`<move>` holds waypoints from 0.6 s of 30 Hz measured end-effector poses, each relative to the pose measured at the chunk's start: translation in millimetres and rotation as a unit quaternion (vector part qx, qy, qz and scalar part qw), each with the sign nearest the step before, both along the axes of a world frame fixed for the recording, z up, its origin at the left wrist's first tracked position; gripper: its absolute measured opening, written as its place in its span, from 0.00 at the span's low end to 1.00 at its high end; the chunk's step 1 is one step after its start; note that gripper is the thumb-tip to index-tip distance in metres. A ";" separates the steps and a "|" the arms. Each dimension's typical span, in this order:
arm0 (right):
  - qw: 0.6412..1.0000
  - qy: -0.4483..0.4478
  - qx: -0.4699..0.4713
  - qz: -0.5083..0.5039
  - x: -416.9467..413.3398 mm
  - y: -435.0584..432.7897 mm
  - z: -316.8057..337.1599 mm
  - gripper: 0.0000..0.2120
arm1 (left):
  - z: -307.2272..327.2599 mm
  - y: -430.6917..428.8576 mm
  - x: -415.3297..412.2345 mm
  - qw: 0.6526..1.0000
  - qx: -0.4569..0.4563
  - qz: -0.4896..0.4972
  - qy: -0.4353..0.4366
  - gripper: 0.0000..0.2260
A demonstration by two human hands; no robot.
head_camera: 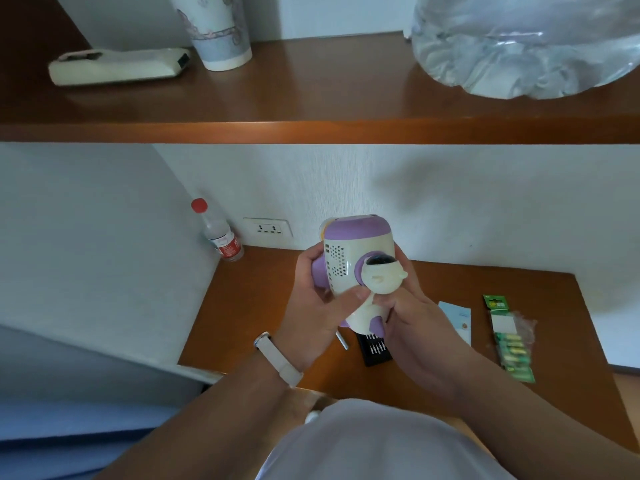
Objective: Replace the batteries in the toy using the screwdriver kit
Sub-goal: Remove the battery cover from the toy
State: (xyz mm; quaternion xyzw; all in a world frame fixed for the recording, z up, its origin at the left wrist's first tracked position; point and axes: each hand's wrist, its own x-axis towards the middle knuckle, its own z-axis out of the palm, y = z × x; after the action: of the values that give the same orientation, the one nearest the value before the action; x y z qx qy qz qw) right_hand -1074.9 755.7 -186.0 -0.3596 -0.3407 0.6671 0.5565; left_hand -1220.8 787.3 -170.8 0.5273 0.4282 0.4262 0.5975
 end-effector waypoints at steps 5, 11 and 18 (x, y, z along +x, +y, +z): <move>0.999 0.037 -0.005 0.010 -17.0 8.5 -3.5 0.32 | -4.8 9.4 -16.7 1.000 0.002 0.003 -0.003 0.34; 0.996 0.080 -0.022 0.021 -35.7 21.0 -2.2 0.36 | -10.9 23.7 -37.3 1.000 -0.003 -0.001 -0.001 0.32; 0.994 0.101 -0.050 0.010 -51.9 35.8 -2.1 0.36 | -18.7 35.7 -54.9 1.000 0.010 0.001 -0.001 0.29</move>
State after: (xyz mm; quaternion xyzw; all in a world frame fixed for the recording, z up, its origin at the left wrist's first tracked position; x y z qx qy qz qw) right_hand -1126.8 791.5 -188.0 -0.3146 -0.2526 0.7213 0.5629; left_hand -1275.7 823.0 -189.5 0.5323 0.4237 0.4321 0.5920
